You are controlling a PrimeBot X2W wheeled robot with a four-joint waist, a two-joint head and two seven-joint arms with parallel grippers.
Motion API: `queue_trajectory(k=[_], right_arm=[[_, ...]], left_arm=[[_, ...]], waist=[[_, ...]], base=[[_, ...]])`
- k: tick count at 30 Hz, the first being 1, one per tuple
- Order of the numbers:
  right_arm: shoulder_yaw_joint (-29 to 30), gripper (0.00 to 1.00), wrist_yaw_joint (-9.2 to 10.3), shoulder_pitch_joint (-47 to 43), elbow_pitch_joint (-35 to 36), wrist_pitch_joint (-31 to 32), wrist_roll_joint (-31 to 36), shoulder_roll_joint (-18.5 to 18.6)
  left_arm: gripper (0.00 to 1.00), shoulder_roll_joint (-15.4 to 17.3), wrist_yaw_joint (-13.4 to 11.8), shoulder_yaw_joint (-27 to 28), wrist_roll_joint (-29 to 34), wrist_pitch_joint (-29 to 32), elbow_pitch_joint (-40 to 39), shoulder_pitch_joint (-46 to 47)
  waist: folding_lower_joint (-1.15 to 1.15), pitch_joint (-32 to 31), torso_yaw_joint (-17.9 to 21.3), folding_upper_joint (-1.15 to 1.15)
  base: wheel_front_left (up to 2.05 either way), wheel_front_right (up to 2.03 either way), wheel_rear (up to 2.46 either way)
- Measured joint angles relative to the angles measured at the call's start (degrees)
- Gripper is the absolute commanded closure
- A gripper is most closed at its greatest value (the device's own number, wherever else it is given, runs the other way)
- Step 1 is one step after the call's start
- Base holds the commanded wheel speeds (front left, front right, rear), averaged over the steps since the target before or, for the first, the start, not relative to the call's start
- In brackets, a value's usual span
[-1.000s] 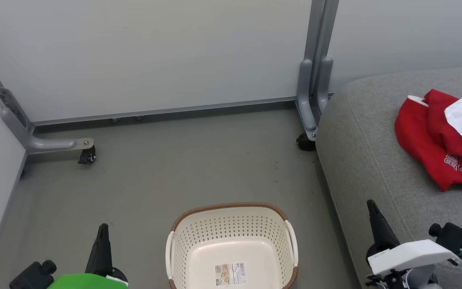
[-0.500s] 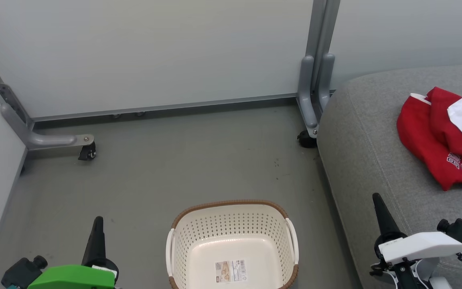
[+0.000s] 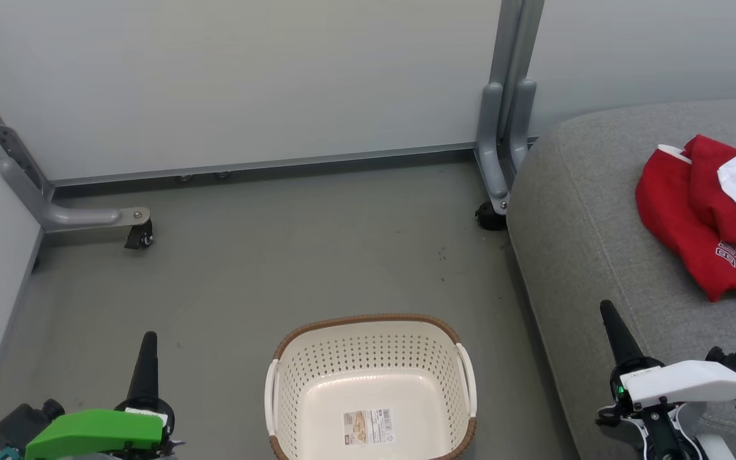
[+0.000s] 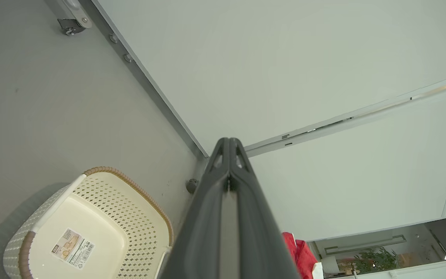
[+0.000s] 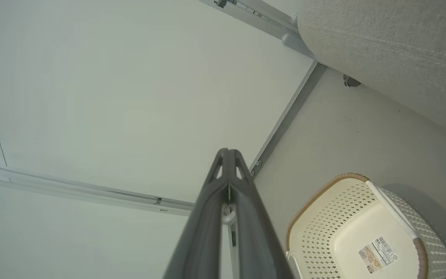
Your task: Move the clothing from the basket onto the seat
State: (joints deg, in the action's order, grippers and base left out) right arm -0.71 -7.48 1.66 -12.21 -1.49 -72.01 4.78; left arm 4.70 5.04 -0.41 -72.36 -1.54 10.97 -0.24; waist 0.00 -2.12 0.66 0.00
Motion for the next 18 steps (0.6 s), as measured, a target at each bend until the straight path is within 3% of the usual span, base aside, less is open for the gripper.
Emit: queue_trajectory(k=[18], right_arm=[[1.9,1.0,0.0,1.8,-0.6,2.4,-9.2,0.0]], left_arm=[[1.0,0.0,1.0,1.8,-9.1,2.5,1.1,2.2]], waist=[[0.0,0.8,-0.2,0.0]], base=[[0.0,0.0,0.0]])
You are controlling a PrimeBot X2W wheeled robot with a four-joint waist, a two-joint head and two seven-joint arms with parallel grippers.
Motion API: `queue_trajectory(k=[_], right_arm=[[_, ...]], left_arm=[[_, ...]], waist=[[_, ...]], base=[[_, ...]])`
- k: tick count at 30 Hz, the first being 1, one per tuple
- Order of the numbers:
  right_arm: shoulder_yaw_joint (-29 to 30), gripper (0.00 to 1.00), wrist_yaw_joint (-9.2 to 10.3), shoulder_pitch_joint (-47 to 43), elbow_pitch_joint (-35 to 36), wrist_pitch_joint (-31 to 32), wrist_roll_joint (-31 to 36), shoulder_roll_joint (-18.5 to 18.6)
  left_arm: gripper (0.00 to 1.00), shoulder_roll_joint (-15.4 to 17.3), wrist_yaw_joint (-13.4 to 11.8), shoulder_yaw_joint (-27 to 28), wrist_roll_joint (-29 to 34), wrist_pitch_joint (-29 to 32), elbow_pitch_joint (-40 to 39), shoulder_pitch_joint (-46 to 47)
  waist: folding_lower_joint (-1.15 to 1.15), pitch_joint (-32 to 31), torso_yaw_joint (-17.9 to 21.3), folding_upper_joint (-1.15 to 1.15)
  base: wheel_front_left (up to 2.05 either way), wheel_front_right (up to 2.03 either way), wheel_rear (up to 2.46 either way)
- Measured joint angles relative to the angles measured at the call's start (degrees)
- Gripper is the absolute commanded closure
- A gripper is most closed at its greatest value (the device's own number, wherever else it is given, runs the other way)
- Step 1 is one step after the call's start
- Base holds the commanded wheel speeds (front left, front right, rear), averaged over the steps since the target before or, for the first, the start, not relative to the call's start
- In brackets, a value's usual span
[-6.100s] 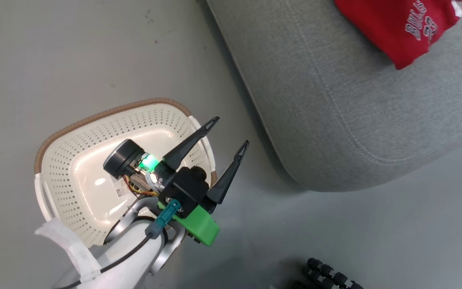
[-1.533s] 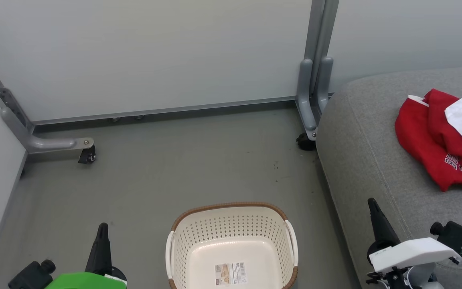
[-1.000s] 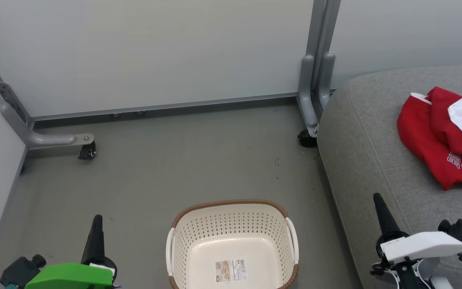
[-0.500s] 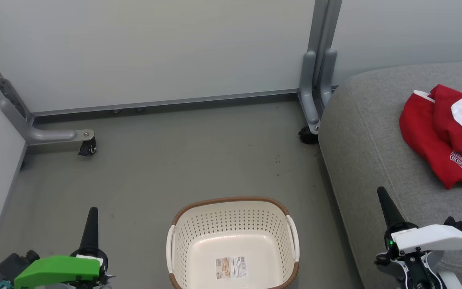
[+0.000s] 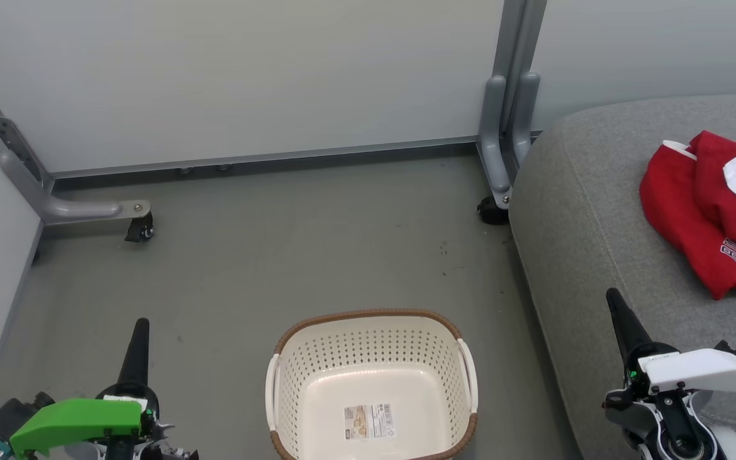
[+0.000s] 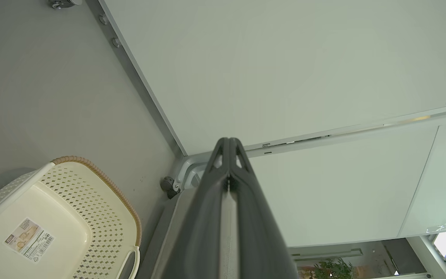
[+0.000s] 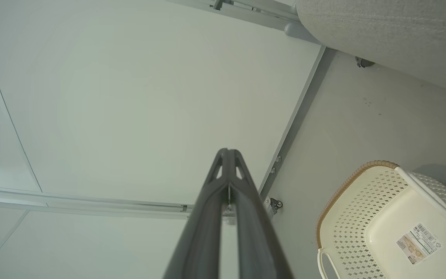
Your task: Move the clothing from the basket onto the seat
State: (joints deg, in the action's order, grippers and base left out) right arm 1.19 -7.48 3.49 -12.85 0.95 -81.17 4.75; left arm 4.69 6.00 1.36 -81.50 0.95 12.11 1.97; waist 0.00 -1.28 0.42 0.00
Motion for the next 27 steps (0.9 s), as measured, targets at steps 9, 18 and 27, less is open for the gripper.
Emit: queue_trajectory(k=[9,18,27], right_arm=[[1.0,1.0,0.0,0.5,-0.3,1.2,-4.2,0.0],[1.8,1.0,0.0,1.4,-0.6,2.3,-8.0,-0.1],[2.7,1.0,0.0,1.9,-0.9,3.3,-11.6,-0.2]], left_arm=[[1.0,0.0,0.5,0.8,-4.1,1.1,0.7,1.2],[1.0,-0.1,0.8,1.7,-7.8,2.2,1.1,2.2],[1.0,-0.1,1.2,2.4,-11.3,3.3,1.6,3.3]], waist=[[0.0,0.4,-0.1,0.0],[0.0,0.9,-0.2,0.0],[0.0,1.3,-0.4,0.0]], base=[[0.0,0.0,0.0],[0.0,0.0,0.0],[0.0,0.0,0.0]])
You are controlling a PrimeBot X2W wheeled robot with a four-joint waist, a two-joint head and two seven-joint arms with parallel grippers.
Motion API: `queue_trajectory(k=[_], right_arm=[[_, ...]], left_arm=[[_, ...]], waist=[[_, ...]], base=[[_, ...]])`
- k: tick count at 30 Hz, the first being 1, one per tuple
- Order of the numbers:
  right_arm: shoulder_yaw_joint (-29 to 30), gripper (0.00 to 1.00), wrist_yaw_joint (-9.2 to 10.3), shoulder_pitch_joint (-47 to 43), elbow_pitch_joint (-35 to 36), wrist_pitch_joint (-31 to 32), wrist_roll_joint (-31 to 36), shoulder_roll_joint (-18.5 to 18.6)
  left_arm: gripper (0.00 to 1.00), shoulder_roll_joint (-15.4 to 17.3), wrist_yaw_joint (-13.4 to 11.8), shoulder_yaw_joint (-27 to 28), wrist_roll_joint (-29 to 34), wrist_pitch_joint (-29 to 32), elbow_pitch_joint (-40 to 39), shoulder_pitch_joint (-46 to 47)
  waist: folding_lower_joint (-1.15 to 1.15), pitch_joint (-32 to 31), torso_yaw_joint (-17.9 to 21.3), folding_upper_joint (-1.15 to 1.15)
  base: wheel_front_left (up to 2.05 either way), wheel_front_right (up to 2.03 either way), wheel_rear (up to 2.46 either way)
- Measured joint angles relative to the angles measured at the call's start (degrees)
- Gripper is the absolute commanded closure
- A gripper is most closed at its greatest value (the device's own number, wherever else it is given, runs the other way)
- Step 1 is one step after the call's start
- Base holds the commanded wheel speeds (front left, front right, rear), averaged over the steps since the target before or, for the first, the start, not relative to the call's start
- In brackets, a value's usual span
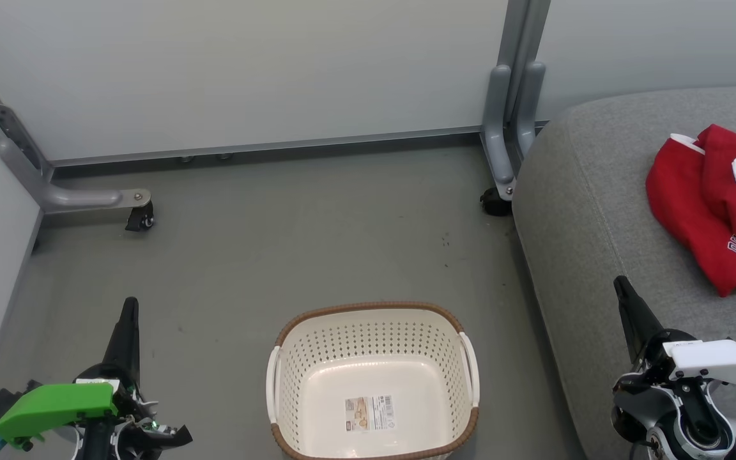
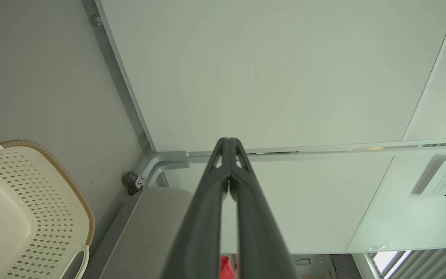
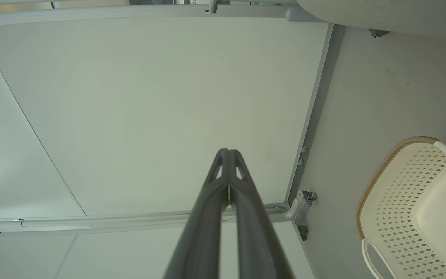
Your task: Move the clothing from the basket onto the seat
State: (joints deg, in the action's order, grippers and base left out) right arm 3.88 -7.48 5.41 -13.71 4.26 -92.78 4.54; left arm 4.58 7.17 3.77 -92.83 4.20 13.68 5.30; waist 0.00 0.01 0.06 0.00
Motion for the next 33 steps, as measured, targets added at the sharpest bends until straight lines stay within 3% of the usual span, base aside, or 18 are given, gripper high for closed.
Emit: queue_trajectory(k=[33], right_arm=[[1.0,1.0,0.0,0.5,-0.2,0.9,-1.1,-0.4]], left_arm=[[1.0,-0.4,0.2,1.1,-1.2,1.0,0.3,0.4]], waist=[[0.0,0.2,-0.1,0.0]], base=[[0.0,0.0,0.0]])
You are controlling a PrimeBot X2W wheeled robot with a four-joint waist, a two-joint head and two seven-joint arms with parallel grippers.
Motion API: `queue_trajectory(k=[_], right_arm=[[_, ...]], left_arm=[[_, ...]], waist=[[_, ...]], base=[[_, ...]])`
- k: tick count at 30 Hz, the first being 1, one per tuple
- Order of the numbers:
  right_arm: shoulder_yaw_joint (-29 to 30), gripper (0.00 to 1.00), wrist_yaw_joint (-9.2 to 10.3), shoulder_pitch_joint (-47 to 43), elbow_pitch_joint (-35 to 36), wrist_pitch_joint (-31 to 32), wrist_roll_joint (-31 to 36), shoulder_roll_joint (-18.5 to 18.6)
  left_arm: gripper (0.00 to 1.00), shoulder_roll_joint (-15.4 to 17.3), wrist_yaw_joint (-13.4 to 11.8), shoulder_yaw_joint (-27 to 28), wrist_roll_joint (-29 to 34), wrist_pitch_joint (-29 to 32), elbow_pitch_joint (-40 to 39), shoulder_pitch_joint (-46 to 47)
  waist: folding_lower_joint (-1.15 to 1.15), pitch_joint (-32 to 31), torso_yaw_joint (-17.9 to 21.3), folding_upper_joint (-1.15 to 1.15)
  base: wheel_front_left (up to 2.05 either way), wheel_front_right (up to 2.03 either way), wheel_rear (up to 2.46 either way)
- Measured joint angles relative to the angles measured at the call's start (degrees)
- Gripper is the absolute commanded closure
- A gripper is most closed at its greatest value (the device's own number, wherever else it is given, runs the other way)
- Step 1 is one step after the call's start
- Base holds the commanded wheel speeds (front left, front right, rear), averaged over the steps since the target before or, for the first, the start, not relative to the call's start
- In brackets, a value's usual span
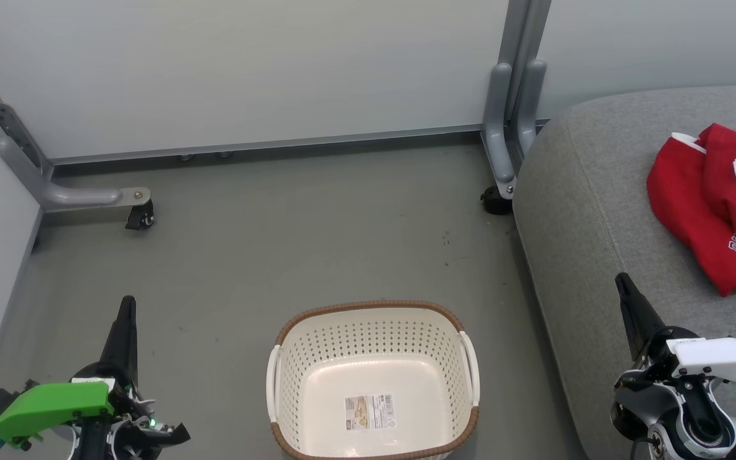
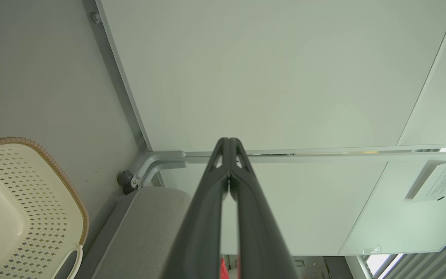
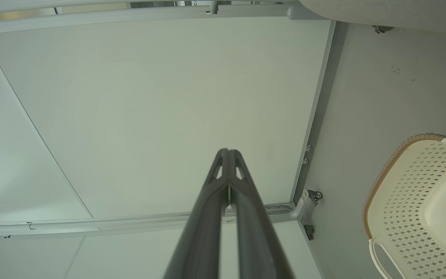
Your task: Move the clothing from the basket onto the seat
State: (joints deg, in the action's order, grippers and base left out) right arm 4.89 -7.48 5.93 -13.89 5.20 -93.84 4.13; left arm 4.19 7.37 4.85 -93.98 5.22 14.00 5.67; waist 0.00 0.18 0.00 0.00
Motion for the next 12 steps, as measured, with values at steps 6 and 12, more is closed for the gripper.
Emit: queue_trajectory(k=[6,12], right_arm=[[0.1,1.0,0.0,0.0,0.0,0.0,0.1,-0.1],[0.2,1.0,0.0,0.0,0.0,0.3,0.2,-0.1]], left_arm=[[1.0,-0.1,0.0,0.1,0.1,0.0,0.0,0.0],[1.0,-0.1,0.0,0.3,0.2,0.2,0.0,0.0]], waist=[[0.0,0.0,0.0,0.0],[0.0,0.0,0.0,0.0]], base=[[0.0,0.0,0.0],[0.0,0.0,0.0]])
